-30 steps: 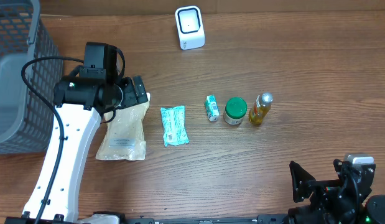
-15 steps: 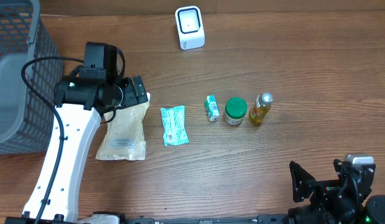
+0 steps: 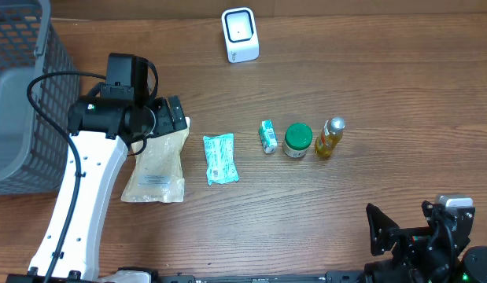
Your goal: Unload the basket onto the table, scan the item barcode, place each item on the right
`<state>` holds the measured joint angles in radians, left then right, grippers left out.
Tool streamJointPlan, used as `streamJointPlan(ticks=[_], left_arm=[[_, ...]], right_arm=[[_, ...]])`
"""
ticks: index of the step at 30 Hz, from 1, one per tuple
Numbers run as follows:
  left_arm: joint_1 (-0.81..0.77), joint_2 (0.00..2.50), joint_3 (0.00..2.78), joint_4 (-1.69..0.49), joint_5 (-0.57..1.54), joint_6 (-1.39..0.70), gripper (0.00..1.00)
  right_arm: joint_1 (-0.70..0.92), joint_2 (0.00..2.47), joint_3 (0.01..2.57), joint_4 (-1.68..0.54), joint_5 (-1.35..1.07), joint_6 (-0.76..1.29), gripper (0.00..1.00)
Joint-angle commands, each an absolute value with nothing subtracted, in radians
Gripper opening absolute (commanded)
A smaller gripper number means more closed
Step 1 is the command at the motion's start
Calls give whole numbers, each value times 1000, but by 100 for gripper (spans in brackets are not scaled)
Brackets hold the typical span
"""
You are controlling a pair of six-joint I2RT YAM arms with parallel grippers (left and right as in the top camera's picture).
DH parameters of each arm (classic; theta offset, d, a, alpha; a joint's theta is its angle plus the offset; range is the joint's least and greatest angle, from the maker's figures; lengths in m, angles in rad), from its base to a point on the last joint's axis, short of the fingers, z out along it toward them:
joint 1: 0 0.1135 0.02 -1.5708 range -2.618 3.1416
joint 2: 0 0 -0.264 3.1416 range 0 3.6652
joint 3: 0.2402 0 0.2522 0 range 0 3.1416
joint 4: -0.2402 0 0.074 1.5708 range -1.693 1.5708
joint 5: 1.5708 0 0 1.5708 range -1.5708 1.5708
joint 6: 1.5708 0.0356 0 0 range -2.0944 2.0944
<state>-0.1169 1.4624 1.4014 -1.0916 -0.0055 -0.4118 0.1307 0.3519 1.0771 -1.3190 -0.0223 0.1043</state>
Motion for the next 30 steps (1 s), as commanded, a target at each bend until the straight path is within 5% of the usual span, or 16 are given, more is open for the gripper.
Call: streamJointPlan(ticks=[1, 19, 24, 30], left_arm=[[-112, 1466, 1407, -1092, -19, -404, 100], [-112, 1466, 1407, -1092, -19, -404, 100], [-112, 1466, 1407, -1092, -19, -403, 100], [-112, 1466, 1407, -1092, -19, -404, 100]], right_arm=[[129, 360, 1086, -1314, -28, 103, 100], [129, 360, 1086, -1019, -173, 110, 100], [129, 376, 1086, -1023, -174, 208, 65], [129, 530, 1113, -1003, -200, 266, 60]])
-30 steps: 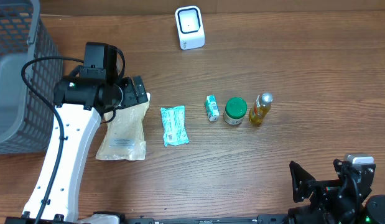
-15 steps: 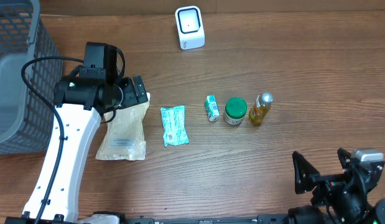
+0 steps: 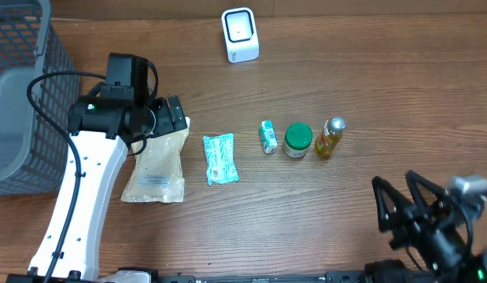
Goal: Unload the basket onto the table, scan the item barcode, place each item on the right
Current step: 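Raise the right arm and reach toward the yellow oil bottle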
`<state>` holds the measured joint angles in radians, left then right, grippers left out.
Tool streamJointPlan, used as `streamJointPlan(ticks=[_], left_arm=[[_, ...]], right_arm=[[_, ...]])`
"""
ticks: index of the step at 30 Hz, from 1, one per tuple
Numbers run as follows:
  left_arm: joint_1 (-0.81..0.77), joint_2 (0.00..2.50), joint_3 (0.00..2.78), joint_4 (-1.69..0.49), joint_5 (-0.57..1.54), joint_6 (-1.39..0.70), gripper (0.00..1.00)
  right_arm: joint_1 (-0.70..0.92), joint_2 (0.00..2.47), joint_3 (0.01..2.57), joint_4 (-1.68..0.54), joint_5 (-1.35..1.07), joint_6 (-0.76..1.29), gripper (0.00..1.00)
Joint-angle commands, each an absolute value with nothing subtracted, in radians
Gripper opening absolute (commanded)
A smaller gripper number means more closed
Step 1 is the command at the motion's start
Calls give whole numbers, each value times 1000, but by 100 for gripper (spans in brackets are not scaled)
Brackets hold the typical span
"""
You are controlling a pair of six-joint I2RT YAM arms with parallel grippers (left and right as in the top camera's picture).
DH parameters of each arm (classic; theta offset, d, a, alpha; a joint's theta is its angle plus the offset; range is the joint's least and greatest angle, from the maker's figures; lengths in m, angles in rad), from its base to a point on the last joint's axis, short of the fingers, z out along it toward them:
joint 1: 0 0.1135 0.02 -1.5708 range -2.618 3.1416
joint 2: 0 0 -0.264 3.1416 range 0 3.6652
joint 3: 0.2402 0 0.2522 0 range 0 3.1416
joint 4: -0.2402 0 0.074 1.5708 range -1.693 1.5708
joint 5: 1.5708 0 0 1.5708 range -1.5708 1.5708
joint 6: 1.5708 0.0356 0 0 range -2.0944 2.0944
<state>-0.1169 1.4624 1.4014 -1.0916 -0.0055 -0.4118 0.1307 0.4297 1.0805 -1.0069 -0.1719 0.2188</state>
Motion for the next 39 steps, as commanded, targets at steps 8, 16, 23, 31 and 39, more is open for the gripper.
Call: streamJointPlan(ticks=[8, 16, 23, 31, 39], left_arm=[[-112, 1466, 1407, -1092, -19, -404, 100], [-112, 1466, 1407, -1092, -18, -403, 100], [-112, 1466, 1407, -1092, -19, -404, 100], [-112, 1466, 1407, -1092, -19, -404, 99], [-112, 1466, 1407, -1092, -19, -404, 100]], right_arm=[[129, 1021, 1444, -1166, -237, 257, 68], [129, 1575, 1974, -1637, -128, 255, 100], [129, 1582, 1965, -1614, -113, 265, 100], [129, 1502, 1977, -1613, -53, 263, 100], [129, 1282, 1976, -1634, 22, 267, 100]])
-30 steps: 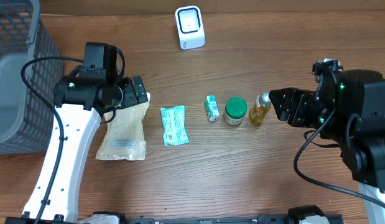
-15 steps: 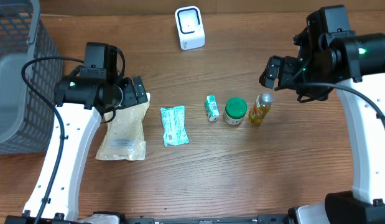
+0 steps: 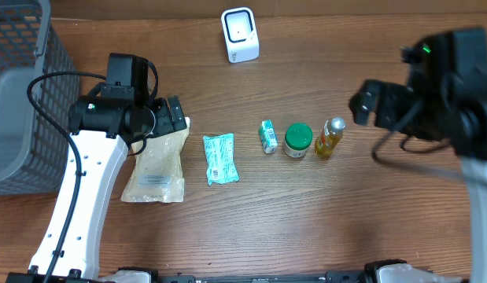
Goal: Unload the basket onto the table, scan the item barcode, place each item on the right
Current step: 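Raise the right arm and reach toward the yellow oil bottle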
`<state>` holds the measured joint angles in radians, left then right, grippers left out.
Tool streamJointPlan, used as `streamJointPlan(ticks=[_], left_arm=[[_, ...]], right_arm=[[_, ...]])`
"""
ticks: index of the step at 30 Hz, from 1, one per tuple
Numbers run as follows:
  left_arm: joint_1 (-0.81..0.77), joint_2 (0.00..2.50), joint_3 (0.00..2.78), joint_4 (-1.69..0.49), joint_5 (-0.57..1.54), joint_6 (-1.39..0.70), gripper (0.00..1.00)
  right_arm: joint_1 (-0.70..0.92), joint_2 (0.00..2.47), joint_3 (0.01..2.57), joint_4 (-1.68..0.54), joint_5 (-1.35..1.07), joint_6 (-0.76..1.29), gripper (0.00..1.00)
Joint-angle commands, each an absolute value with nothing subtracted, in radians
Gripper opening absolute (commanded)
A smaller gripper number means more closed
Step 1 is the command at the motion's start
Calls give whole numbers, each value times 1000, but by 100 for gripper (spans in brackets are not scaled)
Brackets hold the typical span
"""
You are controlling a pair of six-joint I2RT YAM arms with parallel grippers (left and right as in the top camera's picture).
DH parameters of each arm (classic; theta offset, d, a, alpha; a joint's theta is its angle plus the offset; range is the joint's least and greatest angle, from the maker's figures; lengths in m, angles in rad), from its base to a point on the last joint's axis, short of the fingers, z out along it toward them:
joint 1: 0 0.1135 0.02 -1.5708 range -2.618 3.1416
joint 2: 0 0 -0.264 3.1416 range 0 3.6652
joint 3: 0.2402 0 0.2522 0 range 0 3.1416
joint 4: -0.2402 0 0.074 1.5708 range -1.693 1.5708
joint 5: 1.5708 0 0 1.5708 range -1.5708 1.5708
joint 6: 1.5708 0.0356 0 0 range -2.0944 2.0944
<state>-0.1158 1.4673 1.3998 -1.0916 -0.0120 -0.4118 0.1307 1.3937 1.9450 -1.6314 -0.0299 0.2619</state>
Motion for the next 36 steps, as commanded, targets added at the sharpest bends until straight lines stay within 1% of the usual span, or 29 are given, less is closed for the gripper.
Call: streamJointPlan(ticks=[1, 9, 15, 21, 25, 30, 33, 36], left_arm=[[-112, 1466, 1407, -1092, -19, -404, 99], [-112, 1466, 1407, -1092, -19, -404, 100], [-112, 1466, 1407, -1092, -19, -404, 100], [-112, 1466, 1407, -1092, -19, -404, 100], [-112, 1466, 1407, -1092, -19, -404, 100], [-112, 1466, 1407, -1092, -19, -404, 100], [-112, 1466, 1407, -1092, -19, -404, 100], [-112, 1466, 1407, -1092, -19, -403, 100]], right_arm=[[129, 1246, 1976, -1633, 32, 269, 100], [129, 912, 1976, -1630, 214, 341, 100], [129, 815, 1976, -1636, 217, 341, 100], [129, 815, 1908, -1600, 216, 341, 100], [129, 815, 1759, -1510, 170, 341, 100], [129, 834, 1522, -1316, 100, 340, 100], [129, 919, 1440, -1240, 45, 340, 100], [129, 1115, 1509, -1289, -20, 310, 100]])
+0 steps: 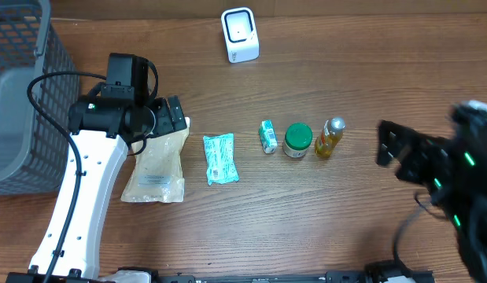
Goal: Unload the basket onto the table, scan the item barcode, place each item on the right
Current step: 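Raise the right arm and reach toward the yellow oil bottle, then lower the right gripper around the oil bottle and close on it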
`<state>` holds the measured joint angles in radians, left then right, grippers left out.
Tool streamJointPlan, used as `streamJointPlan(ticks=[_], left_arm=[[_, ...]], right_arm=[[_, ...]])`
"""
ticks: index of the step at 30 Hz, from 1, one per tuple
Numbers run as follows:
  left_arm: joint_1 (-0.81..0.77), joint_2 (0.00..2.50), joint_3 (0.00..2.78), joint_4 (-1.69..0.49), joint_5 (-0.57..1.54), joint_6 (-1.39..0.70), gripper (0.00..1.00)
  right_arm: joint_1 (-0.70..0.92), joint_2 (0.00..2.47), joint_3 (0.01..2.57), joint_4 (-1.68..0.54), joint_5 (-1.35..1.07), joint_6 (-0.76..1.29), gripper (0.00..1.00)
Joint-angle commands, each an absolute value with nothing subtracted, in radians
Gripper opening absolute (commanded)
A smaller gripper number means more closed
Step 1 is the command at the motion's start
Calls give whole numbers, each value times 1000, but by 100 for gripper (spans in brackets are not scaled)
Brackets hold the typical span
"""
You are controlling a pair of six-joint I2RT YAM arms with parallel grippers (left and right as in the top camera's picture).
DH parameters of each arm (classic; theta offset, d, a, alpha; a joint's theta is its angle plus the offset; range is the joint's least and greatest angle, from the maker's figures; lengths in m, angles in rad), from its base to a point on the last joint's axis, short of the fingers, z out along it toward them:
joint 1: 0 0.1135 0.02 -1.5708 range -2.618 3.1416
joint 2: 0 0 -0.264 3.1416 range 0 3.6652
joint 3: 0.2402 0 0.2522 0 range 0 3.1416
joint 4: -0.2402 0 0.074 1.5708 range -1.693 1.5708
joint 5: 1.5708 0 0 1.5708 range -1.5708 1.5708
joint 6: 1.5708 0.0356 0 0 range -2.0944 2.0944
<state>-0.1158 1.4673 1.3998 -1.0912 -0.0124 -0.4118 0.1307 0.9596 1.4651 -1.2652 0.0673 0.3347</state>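
A white barcode scanner [241,34] stands at the table's far edge. In a row across the middle lie a beige pouch [155,161], a teal packet [220,158], a small green carton [267,136], a green-lidded jar [297,141] and a yellow bottle [330,137]. My left gripper [175,116] rests at the pouch's top right corner; whether it grips the pouch cannot be made out. My right gripper [389,144] is blurred, to the right of the bottle and apart from it.
A grey mesh basket [23,94] fills the far left corner. The left arm's white link runs from the front edge up to the pouch. Bare wooden table [306,220] lies in front of the row of items.
My right arm was high at the right, its gripper just right of the bottle's top. It now sits lower and further right. The left arm and all items are unchanged.
My right arm was first folded at the front right corner, then slightly raised there. Later it was near the bottle's right side, and now a little back from it. The left gripper stayed at the pouch's corner throughout, and no item moved.
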Motion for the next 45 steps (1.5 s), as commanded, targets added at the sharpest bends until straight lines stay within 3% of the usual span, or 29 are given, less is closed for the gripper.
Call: streamJointPlan(ticks=[1, 6, 11, 29, 45], left_arm=[[-112, 1466, 1407, -1092, -18, -404, 100], [-112, 1466, 1407, -1092, -19, -404, 100], [-112, 1466, 1407, -1092, -19, -404, 100], [-112, 1466, 1407, -1092, -18, -404, 100], [-112, 1466, 1407, -1092, -19, -404, 100]], right_arm=[[129, 1189, 1556, -1341, -22, 310, 100], [129, 1639, 1887, -1695, -2, 221, 100], [130, 1840, 1941, -1649, -2, 215, 100], [131, 1861, 1913, -1492, -33, 216, 100], [131, 1861, 1651, -1356, -47, 215, 100]])
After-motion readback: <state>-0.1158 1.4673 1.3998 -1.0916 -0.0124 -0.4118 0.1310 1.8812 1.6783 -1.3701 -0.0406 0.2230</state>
